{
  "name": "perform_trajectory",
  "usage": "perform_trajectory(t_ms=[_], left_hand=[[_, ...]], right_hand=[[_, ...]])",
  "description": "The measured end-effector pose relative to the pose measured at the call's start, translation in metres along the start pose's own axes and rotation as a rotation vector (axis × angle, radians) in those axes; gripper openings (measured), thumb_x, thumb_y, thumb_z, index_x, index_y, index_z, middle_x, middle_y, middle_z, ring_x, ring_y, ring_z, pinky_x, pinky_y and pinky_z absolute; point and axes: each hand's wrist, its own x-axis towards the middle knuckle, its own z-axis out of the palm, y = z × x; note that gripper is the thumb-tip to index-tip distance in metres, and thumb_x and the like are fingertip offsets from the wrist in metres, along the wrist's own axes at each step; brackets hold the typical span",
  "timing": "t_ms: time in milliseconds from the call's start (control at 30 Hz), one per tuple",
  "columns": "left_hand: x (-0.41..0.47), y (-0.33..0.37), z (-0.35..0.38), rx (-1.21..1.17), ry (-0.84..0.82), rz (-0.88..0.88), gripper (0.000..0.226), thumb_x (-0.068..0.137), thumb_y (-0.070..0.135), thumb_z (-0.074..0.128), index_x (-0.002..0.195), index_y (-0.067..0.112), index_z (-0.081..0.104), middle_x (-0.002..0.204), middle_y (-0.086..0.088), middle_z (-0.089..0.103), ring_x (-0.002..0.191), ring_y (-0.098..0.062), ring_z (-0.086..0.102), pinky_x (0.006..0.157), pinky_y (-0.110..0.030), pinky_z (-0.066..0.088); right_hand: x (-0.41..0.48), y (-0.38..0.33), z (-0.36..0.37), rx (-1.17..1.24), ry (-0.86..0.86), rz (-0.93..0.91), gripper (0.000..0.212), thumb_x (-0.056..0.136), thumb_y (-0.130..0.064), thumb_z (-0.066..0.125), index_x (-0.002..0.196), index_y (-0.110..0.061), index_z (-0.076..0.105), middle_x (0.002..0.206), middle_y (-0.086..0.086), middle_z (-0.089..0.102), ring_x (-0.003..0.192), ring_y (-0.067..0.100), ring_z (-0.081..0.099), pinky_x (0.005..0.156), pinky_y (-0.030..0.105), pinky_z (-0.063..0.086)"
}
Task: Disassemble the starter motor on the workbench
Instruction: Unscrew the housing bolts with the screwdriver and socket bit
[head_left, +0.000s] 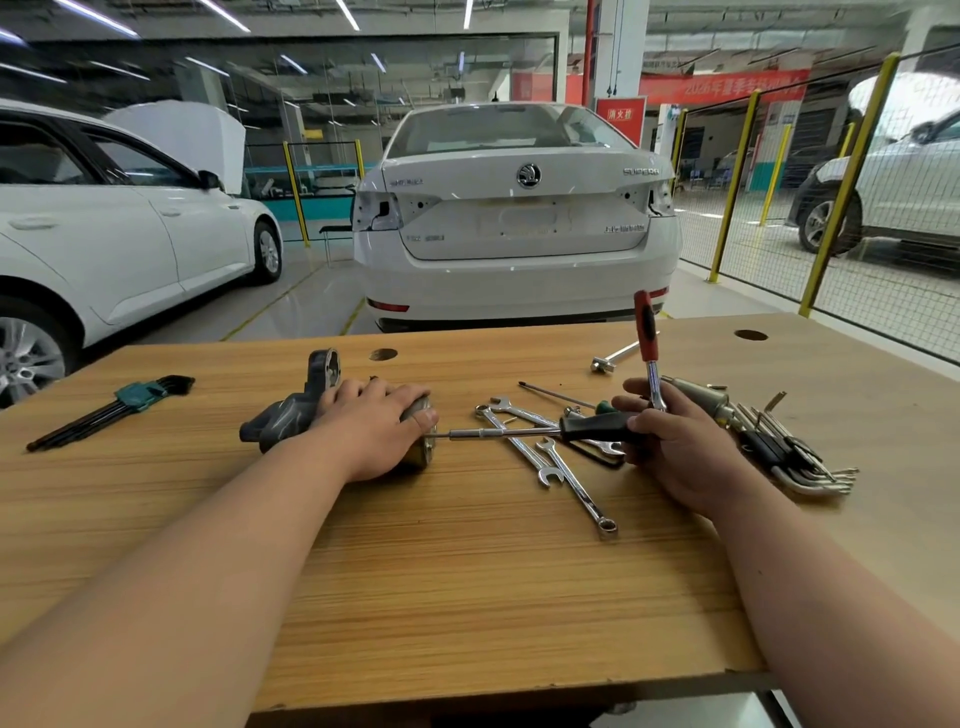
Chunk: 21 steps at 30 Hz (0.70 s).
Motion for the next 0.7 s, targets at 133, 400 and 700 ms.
perform_trajectory(t_ms=[133,400,700], left_hand=[[0.001,0.001,-0.002,-0.002,-0.016,-0.010,0.057,0.091,0.068,0.018,0.145,0.049,0.019,0.152,0.004,0.029,0.139,-0.028,0.015,0.112,-0.048,0.007],[0.000,0.006,-0.003,0.055,-0.052,-0.039,0.089,0.067,0.092,0.018,0.145,0.048,0.018,0.153,0.001,0.028,0.139,-0.030,0.017,0.112,-0.050,0.009],[-0.003,0.009,-0.003,0.064,-0.033,-0.056,0.095,0.064,0.093,0.019,0.146,0.044,0.020,0.153,-0.002,0.028,0.139,-0.031,0.018,0.112,-0.050,0.010]], right_hand=[[-0.007,-0.006,0.012,-0.154,0.131,-0.021,0.009,0.099,-0.024,0.054,0.102,-0.023,0.063,0.101,0.013,0.068,0.056,0.014,0.058,0.046,0.024,0.046],[-0.005,-0.007,0.012,-0.039,0.105,0.018,0.019,0.098,-0.005,0.051,0.110,-0.018,0.060,0.104,0.012,0.069,0.069,0.021,0.062,0.054,0.030,0.047],[-0.005,-0.007,0.011,0.058,0.055,0.028,0.032,0.093,0.008,0.045,0.108,-0.018,0.058,0.118,0.014,0.061,0.105,0.030,0.058,0.073,0.036,0.049]])
